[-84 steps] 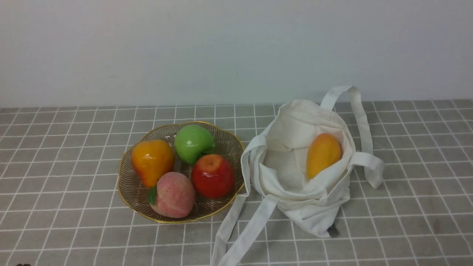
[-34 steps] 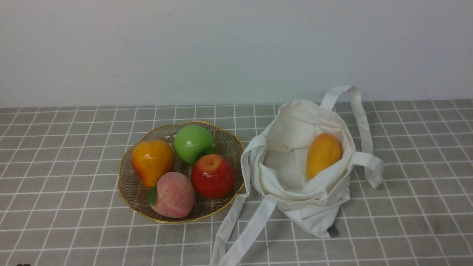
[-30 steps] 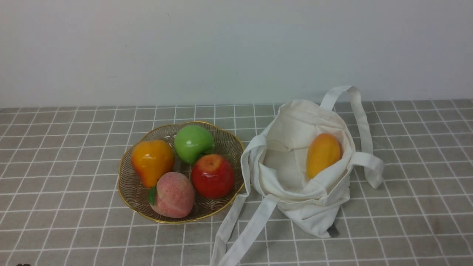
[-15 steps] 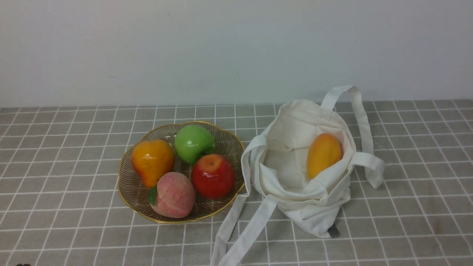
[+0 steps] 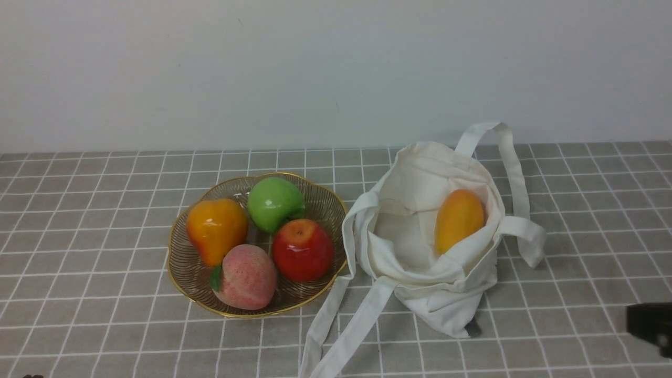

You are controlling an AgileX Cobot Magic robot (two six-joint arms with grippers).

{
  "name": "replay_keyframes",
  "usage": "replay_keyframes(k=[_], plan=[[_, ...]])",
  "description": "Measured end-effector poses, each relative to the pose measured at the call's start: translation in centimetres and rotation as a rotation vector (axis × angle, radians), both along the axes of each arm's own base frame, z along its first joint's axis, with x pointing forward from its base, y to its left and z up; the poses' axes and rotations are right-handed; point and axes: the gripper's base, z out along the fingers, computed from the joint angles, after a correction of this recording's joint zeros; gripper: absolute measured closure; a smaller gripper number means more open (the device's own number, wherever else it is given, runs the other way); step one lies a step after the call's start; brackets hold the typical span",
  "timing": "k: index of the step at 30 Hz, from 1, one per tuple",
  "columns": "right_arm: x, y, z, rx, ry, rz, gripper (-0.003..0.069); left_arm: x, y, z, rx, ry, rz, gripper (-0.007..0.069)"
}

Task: Take the fruit out of the bag on the grey coffee tablecloth and place them on the plate.
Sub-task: 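Reach into the bag and grasp a fruit with the right gripper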

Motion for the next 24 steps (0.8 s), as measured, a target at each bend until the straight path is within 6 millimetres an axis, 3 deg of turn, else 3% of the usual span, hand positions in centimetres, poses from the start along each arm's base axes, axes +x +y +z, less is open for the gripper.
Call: replay_keyframes(k=[3,4,6,13,17,24], plan=[[2.8,0.6,-1.0,0.010,0.086,0.052,0.0673,0.0,0.0,0.0,0.000,0.000,0.000,0.0632],[4.7,1.4,-1.5,0.024,0.125,0.107,0.0673,0.0,0.0,0.0,0.000,0.000,0.000,0.0632],[6.3,2.5,-1.8,0.051,0.141,0.172,0.0673,0.0,0.0,0.0,0.000,0.000,0.000,0.0632],[13.6,8.3,-3.1,0.037,0.178,0.336,0.0667,0.0,0.0,0.0,0.000,0.000,0.000,0.0632],[17.8,10.6,-3.4,-0.084,0.179,0.314,0.0643,0.0,0.0,0.0,0.000,0.000,0.000,0.0632],[21.6,11.1,-3.7,-0.230,0.123,0.110,0.0579,0.0,0.0,0.0,0.000,0.000,0.000,0.0632]])
